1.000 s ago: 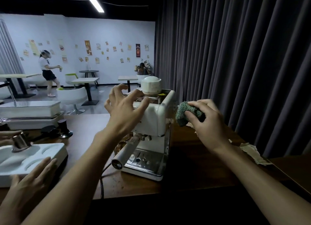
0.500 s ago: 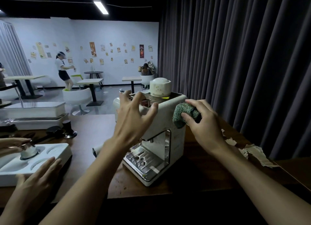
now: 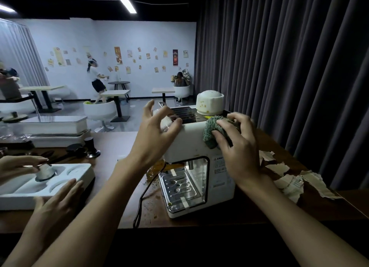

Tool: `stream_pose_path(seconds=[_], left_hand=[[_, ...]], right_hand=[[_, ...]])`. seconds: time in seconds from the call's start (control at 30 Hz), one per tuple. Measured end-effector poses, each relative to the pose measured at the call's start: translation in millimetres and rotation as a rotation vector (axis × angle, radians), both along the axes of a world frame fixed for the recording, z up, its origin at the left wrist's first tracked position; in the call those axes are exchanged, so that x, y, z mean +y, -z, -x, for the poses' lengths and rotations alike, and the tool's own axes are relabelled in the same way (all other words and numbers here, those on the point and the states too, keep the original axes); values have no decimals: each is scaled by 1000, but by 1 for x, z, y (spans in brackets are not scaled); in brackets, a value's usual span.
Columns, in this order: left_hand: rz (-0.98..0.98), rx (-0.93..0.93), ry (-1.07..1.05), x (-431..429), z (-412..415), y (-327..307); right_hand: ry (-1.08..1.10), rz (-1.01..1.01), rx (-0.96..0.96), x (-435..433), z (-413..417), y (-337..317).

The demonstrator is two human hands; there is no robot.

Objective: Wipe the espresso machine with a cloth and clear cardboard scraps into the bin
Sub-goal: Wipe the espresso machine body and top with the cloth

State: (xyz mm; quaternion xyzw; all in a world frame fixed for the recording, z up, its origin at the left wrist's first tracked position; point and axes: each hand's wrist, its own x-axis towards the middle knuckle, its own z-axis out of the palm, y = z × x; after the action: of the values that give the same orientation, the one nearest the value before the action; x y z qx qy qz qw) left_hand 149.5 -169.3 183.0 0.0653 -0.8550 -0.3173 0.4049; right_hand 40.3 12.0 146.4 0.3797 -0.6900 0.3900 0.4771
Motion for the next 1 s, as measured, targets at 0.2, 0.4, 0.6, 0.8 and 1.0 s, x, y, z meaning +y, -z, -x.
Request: stream_pose_path(seconds=[0.2, 0.4, 0.6, 0.8, 1.0], left_hand=[[-105, 126, 3, 12, 0, 12], [-232, 60, 132, -7, 10, 7], [-130, -44, 172, -24, 8, 10], [-11, -22, 183, -31, 3, 10], [-24, -39, 219, -32, 0, 9]], right_hand=[[77, -54, 7, 0, -4, 3], [74, -123, 37, -4, -5, 8], [79, -92, 72, -17, -9, 5], [71, -111, 69, -33, -21, 12], [0, -40, 107, -58, -30, 15]])
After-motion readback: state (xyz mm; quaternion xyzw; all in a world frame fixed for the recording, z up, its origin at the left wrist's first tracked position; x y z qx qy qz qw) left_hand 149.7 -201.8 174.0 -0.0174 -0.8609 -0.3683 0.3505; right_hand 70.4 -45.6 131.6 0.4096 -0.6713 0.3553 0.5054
